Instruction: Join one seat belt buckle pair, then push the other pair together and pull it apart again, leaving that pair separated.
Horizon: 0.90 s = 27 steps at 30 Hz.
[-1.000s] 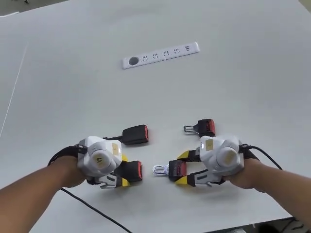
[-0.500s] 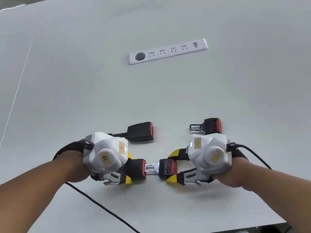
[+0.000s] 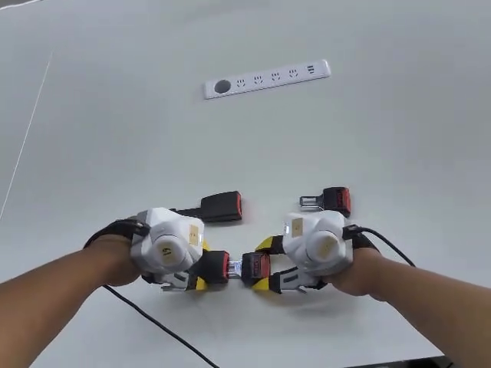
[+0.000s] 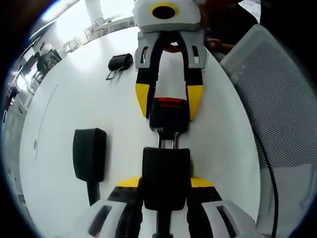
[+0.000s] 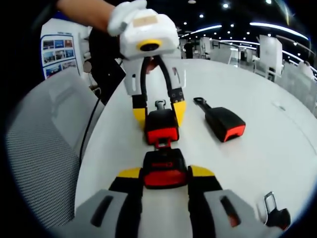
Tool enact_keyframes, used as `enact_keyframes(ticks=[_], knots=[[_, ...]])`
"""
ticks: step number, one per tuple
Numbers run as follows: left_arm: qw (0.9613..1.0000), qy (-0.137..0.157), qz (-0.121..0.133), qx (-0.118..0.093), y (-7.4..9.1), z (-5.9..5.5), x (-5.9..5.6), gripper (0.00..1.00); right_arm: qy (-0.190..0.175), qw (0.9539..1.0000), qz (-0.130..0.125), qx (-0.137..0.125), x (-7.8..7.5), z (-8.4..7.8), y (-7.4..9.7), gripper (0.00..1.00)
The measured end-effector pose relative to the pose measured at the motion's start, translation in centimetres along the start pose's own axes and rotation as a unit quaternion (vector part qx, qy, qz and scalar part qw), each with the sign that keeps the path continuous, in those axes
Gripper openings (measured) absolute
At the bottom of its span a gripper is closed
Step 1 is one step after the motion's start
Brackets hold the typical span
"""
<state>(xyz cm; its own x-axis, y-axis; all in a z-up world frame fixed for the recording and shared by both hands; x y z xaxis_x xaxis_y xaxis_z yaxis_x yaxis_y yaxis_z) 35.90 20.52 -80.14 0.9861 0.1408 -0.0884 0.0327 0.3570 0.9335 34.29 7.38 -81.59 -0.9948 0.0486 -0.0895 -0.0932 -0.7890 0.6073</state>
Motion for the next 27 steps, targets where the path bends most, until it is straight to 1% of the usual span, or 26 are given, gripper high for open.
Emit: enact_keyframes(ticks=[3, 10, 14, 15, 17, 27], knots=[[0.9999, -0.01, -0.002, 0.006, 0.0, 0.1, 0.0, 0.35, -0.002, 1.0, 0.0, 0.001, 0.0, 0.2, -0.3, 0.34], [0.9999, -0.011, -0.003, 0.004, 0.0, 0.0, 0.0, 0.35, -0.006, 1.0, -0.001, 0.001, 0.0, 0.8, -1.2, 0.34], [0.9999, -0.012, -0.003, 0.005, 0.0, 0.1, 0.0, 0.35, -0.01, 0.9999, -0.007, -0.003, 0.0, 1.1, -1.6, 0.34], [0.9999, -0.015, -0.004, 0.001, -0.2, 0.2, 0.0, 0.35, -0.013, 0.9999, -0.008, 0.0, -0.1, 1.1, -1.7, 0.34], [0.9999, -0.012, -0.002, 0.004, -0.1, 0.0, 0.0, 0.35, -0.01, 0.9999, -0.008, 0.003, -0.2, 1.2, -1.9, 0.34], [0.9999, -0.013, -0.004, 0.0, -0.1, -0.1, -0.1, 0.35, -0.004, 0.9999, -0.006, 0.01, -0.1, 1.2, -1.8, 0.34]])
Point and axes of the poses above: the centre of the closed fingertips' face, and the gripper's own axes: y roughly backward along the fingers, x roughly to its left, z roughly out of its top, the point moved 6 cm from there along y, roughly backward along the fingers, and after that the axes turned 14 degrees about y, right-handed, at the moved point
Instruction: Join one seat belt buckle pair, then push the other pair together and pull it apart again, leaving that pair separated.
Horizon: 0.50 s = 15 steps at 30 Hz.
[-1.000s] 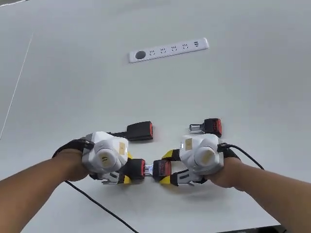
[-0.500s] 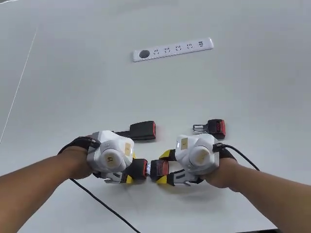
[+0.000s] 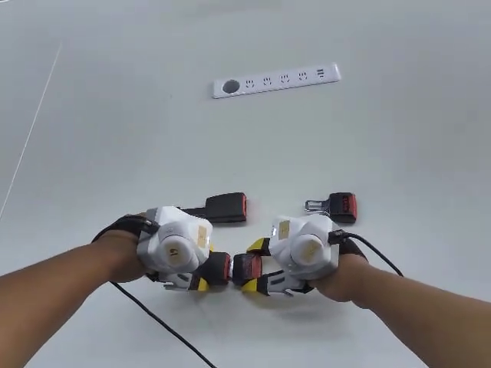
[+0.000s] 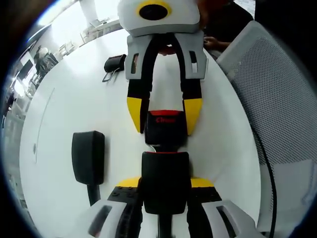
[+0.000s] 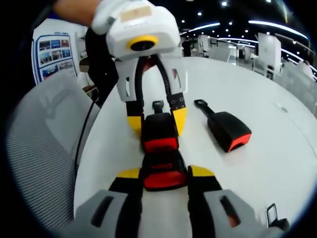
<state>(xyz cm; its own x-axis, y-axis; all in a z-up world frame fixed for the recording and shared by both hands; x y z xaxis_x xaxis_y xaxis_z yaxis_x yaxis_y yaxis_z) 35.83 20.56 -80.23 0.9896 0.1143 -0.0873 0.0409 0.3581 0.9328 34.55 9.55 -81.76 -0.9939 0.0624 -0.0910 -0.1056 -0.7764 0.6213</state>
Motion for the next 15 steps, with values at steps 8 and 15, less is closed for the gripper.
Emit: enact_keyframes(ticks=[8, 15], knots=[[0.9997, 0.014, -0.002, -0.021, 0.09, -0.34, 0.01, 0.35, 0.012, 0.9999, -0.002, 0.007, 0.12, 0.03, 0.16, 0.34], [0.9978, 0.032, -0.008, -0.057, 0.17, -0.78, 0.07, 0.35, 0.023, 0.9997, -0.006, 0.001, 0.22, -0.13, 0.4, 0.34]])
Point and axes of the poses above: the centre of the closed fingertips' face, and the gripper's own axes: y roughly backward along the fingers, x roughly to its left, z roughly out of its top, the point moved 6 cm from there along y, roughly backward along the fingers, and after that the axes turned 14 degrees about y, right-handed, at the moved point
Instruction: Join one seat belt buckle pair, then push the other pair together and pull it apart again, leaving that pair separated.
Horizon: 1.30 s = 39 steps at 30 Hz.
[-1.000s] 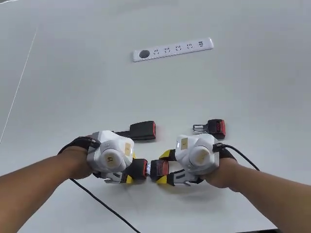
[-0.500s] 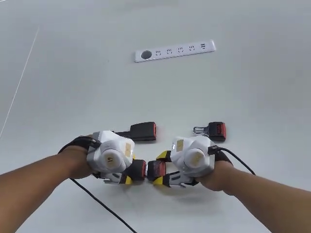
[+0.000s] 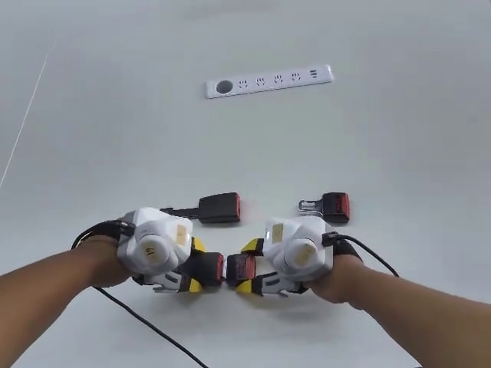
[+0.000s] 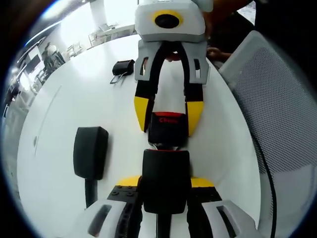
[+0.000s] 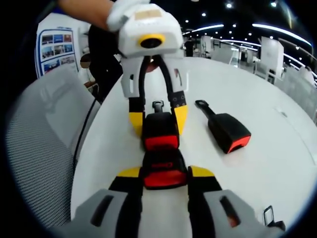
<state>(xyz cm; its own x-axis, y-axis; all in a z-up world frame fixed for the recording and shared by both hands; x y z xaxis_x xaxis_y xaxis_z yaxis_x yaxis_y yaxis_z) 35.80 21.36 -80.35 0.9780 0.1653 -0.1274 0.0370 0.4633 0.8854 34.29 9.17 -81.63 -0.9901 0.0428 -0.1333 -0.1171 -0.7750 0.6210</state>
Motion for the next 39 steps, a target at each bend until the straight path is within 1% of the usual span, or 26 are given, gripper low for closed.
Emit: enact_keyframes(ticks=[5, 8, 12, 17, 20, 23, 31, 34, 39], knots=[[0.9998, 0.005, -0.005, -0.017, 0.06, -0.17, 0.08, 0.35, 0.01, 0.9999, -0.001, -0.005, -0.03, 0.05, 0.05, 0.34], [0.9994, 0.012, -0.007, -0.031, 0.12, -0.38, 0.12, 0.35, 0.019, 0.9998, -0.003, -0.008, 0.01, 0.0, 0.06, 0.34], [0.9991, 0.014, -0.012, -0.038, 0.15, -0.39, 0.16, 0.35, 0.026, 0.9995, -0.005, -0.015, 0.03, -0.03, 0.13, 0.33], [0.9982, 0.018, -0.016, -0.056, 0.2, -0.66, 0.17, 0.35, 0.023, 0.9995, -0.009, -0.021, 0.07, -0.03, 0.18, 0.33], [0.9978, 0.019, -0.018, -0.062, 0.2, -0.72, 0.28, 0.35, 0.016, 0.9995, -0.011, -0.026, 0.06, -0.14, 0.16, 0.33], [0.9974, 0.019, -0.022, -0.066, 0.22, -0.7, 0.28, 0.35, 0.018, 0.9994, -0.01, -0.027, 0.04, -0.17, 0.16, 0.33], [0.9965, 0.019, -0.022, -0.078, 0.14, -0.9, 0.32, 0.34, 0.005, 0.9992, -0.015, -0.037, 0.12, -0.32, 0.25, 0.33], [0.9957, 0.023, -0.022, -0.087, 0.15, -1.02, 0.31, 0.34, 0.005, 0.9991, -0.016, -0.039, 0.13, -0.34, 0.25, 0.33], [0.9954, 0.024, -0.023, -0.09, 0.12, -0.97, 0.3, 0.34, 0.001, 0.9989, -0.021, -0.042, 0.21, -0.36, 0.3, 0.33]])
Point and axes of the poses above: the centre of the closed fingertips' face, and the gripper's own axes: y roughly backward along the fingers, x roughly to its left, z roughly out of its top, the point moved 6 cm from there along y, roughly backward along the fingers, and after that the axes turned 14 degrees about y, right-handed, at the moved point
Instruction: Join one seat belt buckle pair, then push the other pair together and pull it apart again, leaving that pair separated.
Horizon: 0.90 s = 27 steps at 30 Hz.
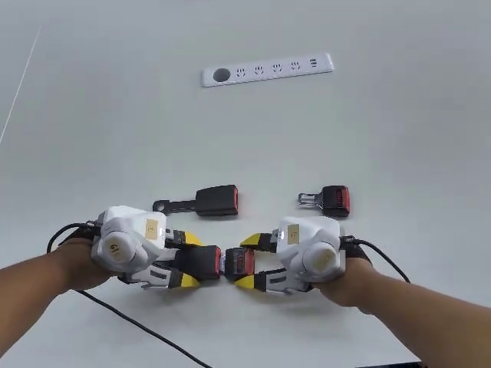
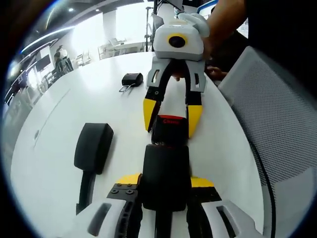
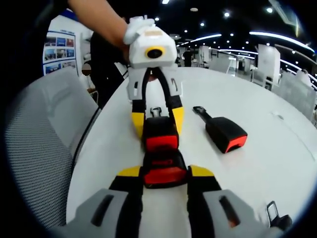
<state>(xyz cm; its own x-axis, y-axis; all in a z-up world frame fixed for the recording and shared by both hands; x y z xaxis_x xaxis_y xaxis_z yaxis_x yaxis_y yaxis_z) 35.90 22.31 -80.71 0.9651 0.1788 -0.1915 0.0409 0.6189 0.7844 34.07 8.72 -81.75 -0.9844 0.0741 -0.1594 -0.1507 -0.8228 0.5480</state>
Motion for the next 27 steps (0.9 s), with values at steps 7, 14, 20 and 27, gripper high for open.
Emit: enact_keyframes(ticks=[7, 14, 20, 27], knots=[[1.0, 0.003, -0.001, -0.006, -0.03, -0.06, 0.04, 0.35, -0.004, 1.0, -0.005, -0.003, -0.01, -0.08, 0.01, 0.33], [0.9999, 0.006, 0.0, -0.009, -0.03, -0.07, 0.07, 0.35, -0.007, 0.9999, -0.008, -0.006, -0.01, -0.13, 0.01, 0.33], [0.9999, 0.009, 0.001, -0.013, 0.01, -0.15, 0.12, 0.35, -0.009, 0.9999, -0.012, -0.004, 0.03, -0.09, -0.04, 0.33], [0.9999, 0.009, 0.002, -0.008, 0.01, -0.11, 0.14, 0.35, -0.011, 0.9999, -0.01, 0.0, 0.0, 0.02, -0.09, 0.33]])
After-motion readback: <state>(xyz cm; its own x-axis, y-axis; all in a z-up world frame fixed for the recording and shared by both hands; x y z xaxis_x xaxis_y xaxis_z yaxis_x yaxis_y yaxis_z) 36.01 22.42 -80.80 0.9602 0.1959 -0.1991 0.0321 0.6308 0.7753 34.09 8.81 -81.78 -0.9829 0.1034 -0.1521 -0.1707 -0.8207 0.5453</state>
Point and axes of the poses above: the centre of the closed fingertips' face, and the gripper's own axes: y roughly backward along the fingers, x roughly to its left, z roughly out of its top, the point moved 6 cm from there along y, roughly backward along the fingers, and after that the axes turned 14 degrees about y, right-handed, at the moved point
